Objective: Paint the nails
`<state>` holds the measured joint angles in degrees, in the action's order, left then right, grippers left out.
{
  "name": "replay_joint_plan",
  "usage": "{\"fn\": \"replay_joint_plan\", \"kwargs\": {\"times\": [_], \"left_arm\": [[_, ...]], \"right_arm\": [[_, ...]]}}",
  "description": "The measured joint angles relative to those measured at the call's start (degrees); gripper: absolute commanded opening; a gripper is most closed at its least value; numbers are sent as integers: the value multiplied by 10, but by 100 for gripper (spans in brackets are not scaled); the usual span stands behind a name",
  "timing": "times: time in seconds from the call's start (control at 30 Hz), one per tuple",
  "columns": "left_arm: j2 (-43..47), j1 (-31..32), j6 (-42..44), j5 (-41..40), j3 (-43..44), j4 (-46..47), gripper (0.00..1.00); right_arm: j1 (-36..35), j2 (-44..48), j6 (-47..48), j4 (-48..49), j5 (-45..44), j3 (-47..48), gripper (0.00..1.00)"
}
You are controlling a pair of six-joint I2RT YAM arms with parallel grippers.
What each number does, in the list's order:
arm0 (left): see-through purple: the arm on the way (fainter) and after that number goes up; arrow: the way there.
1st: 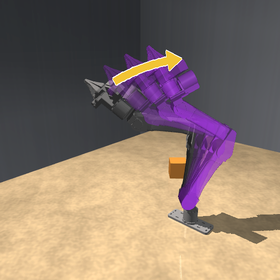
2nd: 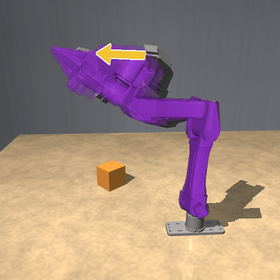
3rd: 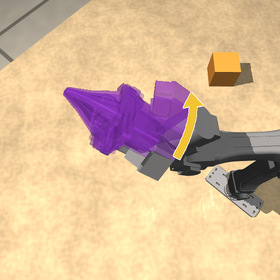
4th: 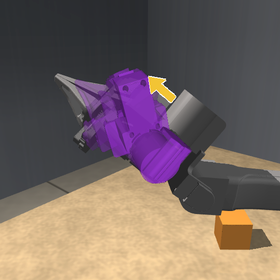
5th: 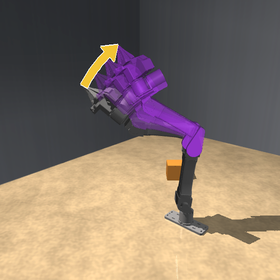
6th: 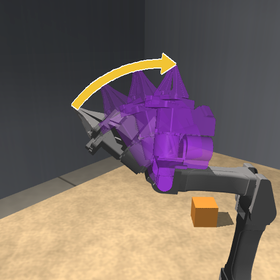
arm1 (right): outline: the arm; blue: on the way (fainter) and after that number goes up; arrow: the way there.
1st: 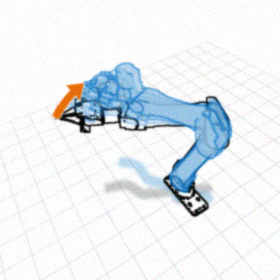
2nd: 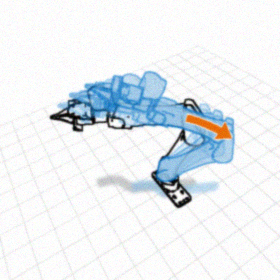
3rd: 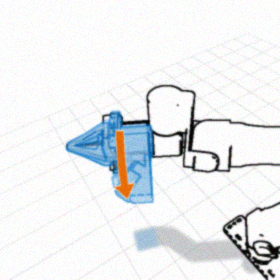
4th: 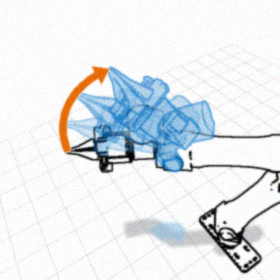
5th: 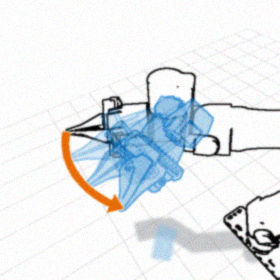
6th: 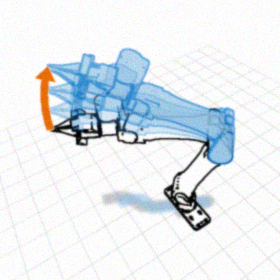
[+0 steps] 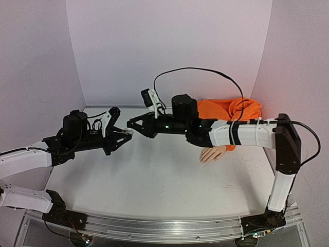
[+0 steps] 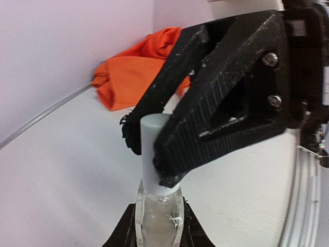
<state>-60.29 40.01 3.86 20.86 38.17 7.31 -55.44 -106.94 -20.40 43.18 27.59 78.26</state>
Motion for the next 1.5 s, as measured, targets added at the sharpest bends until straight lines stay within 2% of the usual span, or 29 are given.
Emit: {"fn": "replay_joint_plan", "kwargs": {"times": [0.17, 0.27, 0.43, 0.47, 0.53, 0.57, 0.77, 0.87, 1.03, 1.13, 1.3, 1.5], "left_arm": [[2, -11, 15, -140, -16, -20, 0], [7, -10, 22, -186, -21, -34, 0], [15, -2, 30, -209, -21, -29, 0], [15, -2, 33, -209, -21, -27, 0], [15, -1, 37, -208, -21, -27, 0], [15, 0, 39, -206, -21, -26, 0], [13, 0, 41, -198, -13, 4, 0], [12, -1, 41, -191, 0, 10, 0], [-3, -4, 36, -137, 30, 16, 0], [-28, -5, 33, -40, 51, 17, 0], [-72, -4, 12, 153, 81, 17, 0], [-102, -4, -12, 277, 100, 17, 0]], "right_arm": [[-59, -81, -112, -26, -243, 85, 0], [-101, -113, -172, -70, -393, 139, 0], [-135, -122, -219, -120, -517, 179, 0], [-138, -122, -221, -123, -527, 181, 6], [-139, -119, -222, -129, -533, 181, 35], [-139, -117, -221, -131, -533, 179, 41], [-130, -64, -179, -155, -453, 134, 81], [-110, -3, -132, -174, -407, 84, 90], [-57, 99, -51, -178, -279, 10, 90], [-19, 149, 11, -175, -194, -37, 88], [8, 182, 75, -163, -76, -92, 72], [30, 183, 106, -152, 35, -103, 64]]}}
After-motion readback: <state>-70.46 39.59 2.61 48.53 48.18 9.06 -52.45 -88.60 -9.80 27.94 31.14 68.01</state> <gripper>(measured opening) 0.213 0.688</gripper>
